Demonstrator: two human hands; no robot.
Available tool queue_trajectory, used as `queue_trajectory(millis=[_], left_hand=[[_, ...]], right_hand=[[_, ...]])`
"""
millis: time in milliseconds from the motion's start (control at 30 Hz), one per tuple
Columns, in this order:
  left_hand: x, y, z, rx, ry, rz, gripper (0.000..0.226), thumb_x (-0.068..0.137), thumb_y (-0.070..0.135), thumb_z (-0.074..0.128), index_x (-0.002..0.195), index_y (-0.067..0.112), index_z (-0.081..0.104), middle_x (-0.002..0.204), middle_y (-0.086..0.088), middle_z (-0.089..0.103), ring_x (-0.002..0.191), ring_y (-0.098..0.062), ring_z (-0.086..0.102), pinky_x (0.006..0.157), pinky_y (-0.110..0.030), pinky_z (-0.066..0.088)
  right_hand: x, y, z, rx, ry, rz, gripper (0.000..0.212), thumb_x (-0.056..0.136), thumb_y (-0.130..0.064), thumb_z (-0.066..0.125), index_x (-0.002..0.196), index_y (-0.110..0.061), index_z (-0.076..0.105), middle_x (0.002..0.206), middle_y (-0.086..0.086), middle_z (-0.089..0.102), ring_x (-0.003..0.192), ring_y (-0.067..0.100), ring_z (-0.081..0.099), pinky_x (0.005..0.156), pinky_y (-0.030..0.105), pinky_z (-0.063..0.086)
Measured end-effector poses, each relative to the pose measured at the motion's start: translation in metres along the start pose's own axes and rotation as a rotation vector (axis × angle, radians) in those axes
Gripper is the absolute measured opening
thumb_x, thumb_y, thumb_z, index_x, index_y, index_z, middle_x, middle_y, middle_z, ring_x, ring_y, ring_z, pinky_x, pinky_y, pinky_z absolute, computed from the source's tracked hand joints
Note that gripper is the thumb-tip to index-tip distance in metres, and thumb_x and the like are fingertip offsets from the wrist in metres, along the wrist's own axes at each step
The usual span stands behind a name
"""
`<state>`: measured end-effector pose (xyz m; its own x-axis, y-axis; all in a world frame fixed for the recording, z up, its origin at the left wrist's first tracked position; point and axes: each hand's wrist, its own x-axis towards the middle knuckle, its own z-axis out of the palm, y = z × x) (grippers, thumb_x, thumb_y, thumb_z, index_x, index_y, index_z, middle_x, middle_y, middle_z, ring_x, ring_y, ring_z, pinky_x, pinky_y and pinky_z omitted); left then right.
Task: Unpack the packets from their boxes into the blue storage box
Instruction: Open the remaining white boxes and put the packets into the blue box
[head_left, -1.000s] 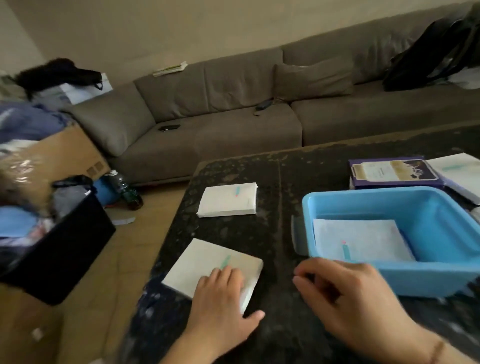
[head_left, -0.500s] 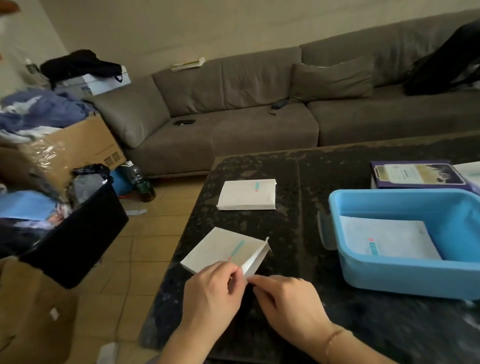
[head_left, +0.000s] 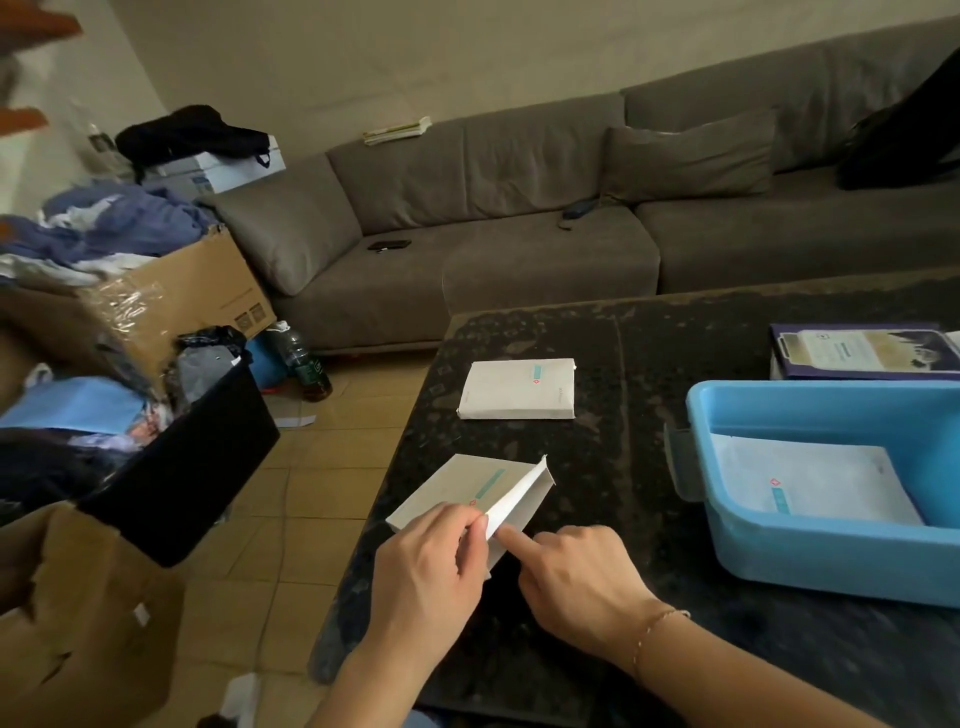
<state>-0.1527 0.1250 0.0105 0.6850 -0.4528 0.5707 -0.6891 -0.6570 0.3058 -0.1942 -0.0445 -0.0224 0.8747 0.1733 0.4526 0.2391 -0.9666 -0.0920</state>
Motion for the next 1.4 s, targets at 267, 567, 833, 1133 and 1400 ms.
queue_trajectory(millis=[267,567,833,1133,1400], left_hand=[[0.0,-0.001,0.0,-0.034,0.08,0.033,0.056,0.103,0.053,0.03,0.086,0.014,0.068,0.084,0.005,0.071,0.076,-0.009,0.069,0.065,-0.006,0.051],[-0.003,-0.008,0.008,0.003,0.077,0.076,0.033,0.098,0.035,0.051,0.083,0.012,0.07,0.084,0.002,0.073,0.078,-0.009,0.071,0.067,0.003,0.043],[-0.014,-0.01,0.024,-0.007,0.066,0.099,0.045,0.1,0.046,0.042,0.086,0.012,0.07,0.092,0.001,0.074,0.092,-0.015,0.072,0.07,-0.019,0.06],[-0.021,-0.009,0.032,-0.032,0.076,0.098,0.044,0.101,0.043,0.044,0.088,0.011,0.071,0.092,0.0,0.074,0.092,-0.012,0.071,0.071,-0.018,0.06],[-0.025,-0.01,0.038,-0.031,0.031,0.109,0.033,0.096,0.042,0.052,0.088,0.014,0.07,0.093,0.001,0.074,0.09,-0.011,0.071,0.075,-0.007,0.051]], right_hand=[[0.009,-0.003,0.007,-0.108,-0.036,-0.036,0.031,0.08,-0.036,0.062,0.107,-0.026,0.052,0.044,-0.004,0.05,0.034,0.015,0.021,0.039,0.022,0.007],[0.001,0.002,0.017,-0.045,0.056,-0.077,0.026,0.073,-0.031,0.077,0.093,-0.024,0.062,0.044,-0.006,0.048,0.032,0.017,0.037,0.035,0.027,0.029],[-0.034,0.015,0.011,0.268,0.055,0.073,0.022,0.085,-0.028,0.057,0.103,-0.03,0.07,0.076,-0.015,0.069,0.059,0.006,0.064,0.05,0.021,0.052],[0.002,-0.003,-0.021,1.201,-0.304,1.082,0.028,0.094,-0.033,0.062,0.089,-0.005,0.066,0.077,0.009,0.072,0.052,0.019,0.068,0.04,0.024,0.043],[-0.02,-0.003,-0.021,1.149,-0.183,1.238,0.008,0.092,-0.026,0.064,0.094,-0.018,0.063,0.105,0.004,0.067,0.08,0.021,0.072,0.06,0.032,0.062]])
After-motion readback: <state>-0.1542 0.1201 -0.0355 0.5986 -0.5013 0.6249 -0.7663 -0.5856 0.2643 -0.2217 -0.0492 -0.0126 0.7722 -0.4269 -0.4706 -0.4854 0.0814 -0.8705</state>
